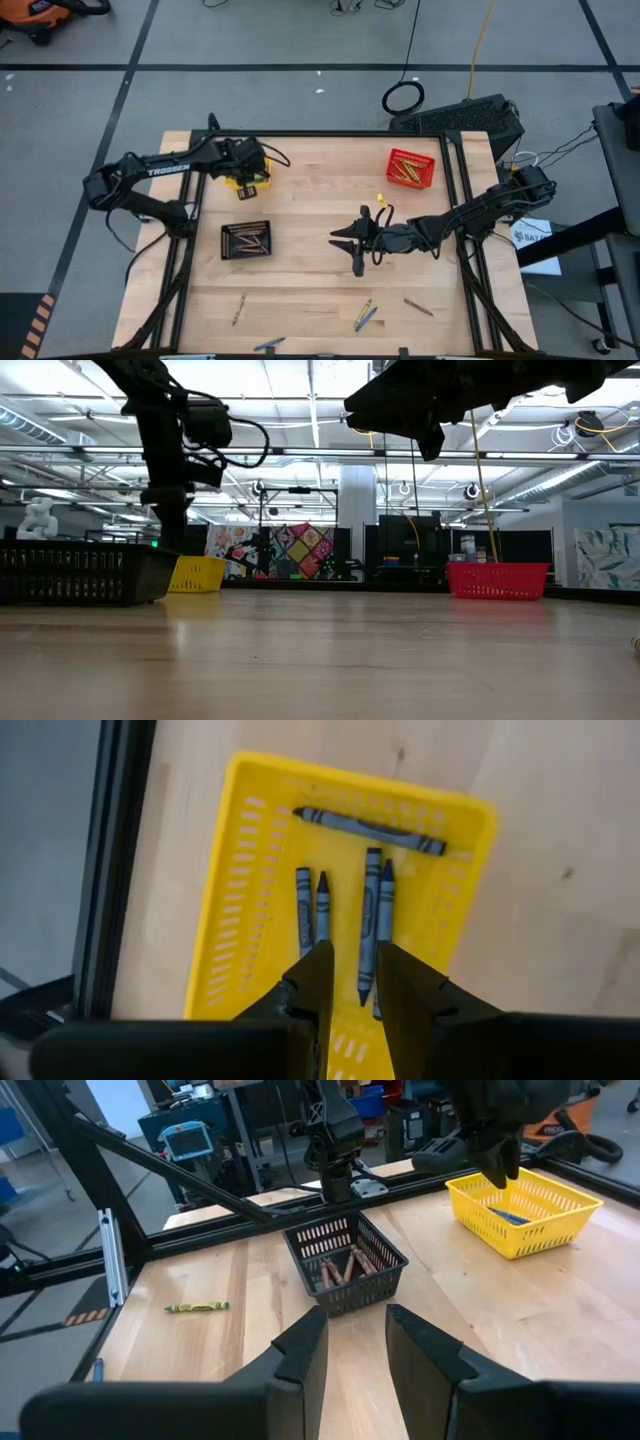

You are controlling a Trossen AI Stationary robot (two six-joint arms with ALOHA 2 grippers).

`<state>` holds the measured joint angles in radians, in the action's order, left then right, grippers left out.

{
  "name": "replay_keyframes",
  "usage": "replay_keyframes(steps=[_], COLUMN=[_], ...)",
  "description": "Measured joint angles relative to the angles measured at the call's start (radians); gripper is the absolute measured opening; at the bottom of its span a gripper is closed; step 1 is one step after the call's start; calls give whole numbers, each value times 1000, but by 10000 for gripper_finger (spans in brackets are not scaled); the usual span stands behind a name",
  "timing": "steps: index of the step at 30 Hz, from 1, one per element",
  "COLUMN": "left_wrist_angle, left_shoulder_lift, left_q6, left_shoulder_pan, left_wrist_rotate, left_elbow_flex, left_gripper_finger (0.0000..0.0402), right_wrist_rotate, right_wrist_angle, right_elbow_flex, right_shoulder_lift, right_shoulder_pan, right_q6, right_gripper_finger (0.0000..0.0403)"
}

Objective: Sort crayons
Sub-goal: Put the green crayon into the red bin

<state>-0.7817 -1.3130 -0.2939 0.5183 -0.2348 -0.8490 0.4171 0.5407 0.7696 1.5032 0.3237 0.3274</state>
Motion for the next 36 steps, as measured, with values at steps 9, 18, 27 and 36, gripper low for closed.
replay_keyframes(steps=[9,18,27,36], left_wrist_angle=[-71,-186,-186,-187], left_shoulder_lift=[130,268,323,323], left_q6=[72,230,315,342], left_shoulder_pan=[-100,-250,-371,-390], left_wrist_rotate=[2,139,177,177], left_elbow_flex=[0,0,0,0], left_gripper_finger=[70,70,70,70], right_wrist_rotate=[-1,10,-131,-269], right_wrist_angle=[8,-8,-160,-342], right_elbow_flex=[0,4,6,6], right_shoulder_lift=[0,0,0,0], right_shoulder_pan=[5,39,56,140], right_q6=[1,0,63,129], right_gripper_finger=[91,98,120,117])
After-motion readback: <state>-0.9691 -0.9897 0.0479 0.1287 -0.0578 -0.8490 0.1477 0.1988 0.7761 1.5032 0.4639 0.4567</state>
